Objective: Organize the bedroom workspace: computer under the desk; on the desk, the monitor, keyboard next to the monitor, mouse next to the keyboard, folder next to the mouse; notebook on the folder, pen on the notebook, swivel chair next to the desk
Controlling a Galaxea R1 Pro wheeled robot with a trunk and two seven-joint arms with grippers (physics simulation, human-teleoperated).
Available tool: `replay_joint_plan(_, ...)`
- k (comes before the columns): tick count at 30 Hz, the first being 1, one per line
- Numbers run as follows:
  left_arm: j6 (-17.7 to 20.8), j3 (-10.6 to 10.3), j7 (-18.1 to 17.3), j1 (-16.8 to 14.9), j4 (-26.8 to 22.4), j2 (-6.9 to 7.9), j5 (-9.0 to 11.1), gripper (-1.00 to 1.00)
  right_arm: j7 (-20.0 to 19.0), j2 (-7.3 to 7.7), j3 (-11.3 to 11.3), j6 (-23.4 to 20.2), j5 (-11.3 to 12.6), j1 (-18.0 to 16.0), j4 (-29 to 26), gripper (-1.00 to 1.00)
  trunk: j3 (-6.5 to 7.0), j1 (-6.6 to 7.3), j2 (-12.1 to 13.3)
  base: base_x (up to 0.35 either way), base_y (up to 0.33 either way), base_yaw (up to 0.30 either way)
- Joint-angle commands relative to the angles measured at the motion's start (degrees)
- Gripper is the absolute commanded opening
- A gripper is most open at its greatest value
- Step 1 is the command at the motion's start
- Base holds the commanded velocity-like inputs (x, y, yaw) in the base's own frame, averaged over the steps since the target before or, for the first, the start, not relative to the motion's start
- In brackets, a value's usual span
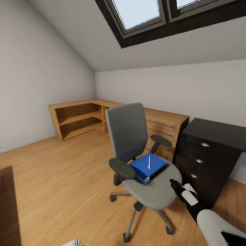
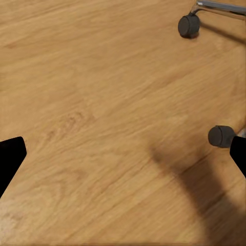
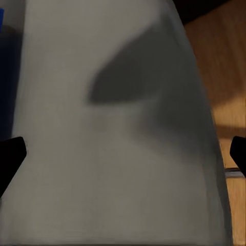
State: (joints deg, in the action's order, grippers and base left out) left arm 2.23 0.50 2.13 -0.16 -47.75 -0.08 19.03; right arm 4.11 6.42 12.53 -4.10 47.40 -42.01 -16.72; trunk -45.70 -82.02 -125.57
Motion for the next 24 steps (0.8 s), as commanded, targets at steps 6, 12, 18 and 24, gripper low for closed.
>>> replay_joint_plan(6, 0.23, -0.05, 0.15, -0.01, -0.06, -0.01, 0.47, 1.00, 0.29, -0.07, -0.13, 0.05, 0.34, 0.00, -0.16, 1.00, -0.06, 0.01, -0.03, 0.000, 0.000, 0.015)
replay_joint_plan(12, 0.23, -0.05, 0.15, -0.01, -0.06, 0.00, 0.40, 1.00, -0.20, -0.09, -0.13, -0.17, 0.32, 0.00, -0.16, 1.00, -0.06, 0.01, -0.03, 0.000, 0.000, 0.001)
replay_joint_plan(18, 0.23, 0.03, 0.15, -0.01, -0.06, 0.16, 0.42, 1.00, -0.42, -0.09, 0.19, -0.30, 0.37, 0.00, -0.16, 1.00, -0.06, 0.01, -0.03, -0.183, 0.000, 0.000)
replay_joint_plan(24, 0.16, 0.03, 0.15, -0.01, -0.13, 0.17, 0.40, 1.00, -0.42, -0.18, 0.20, -0.33, 0.40, 0.00, -0.16, 1.00, -0.06, 0.01, -0.03, -0.056, 0.000, 0.000)
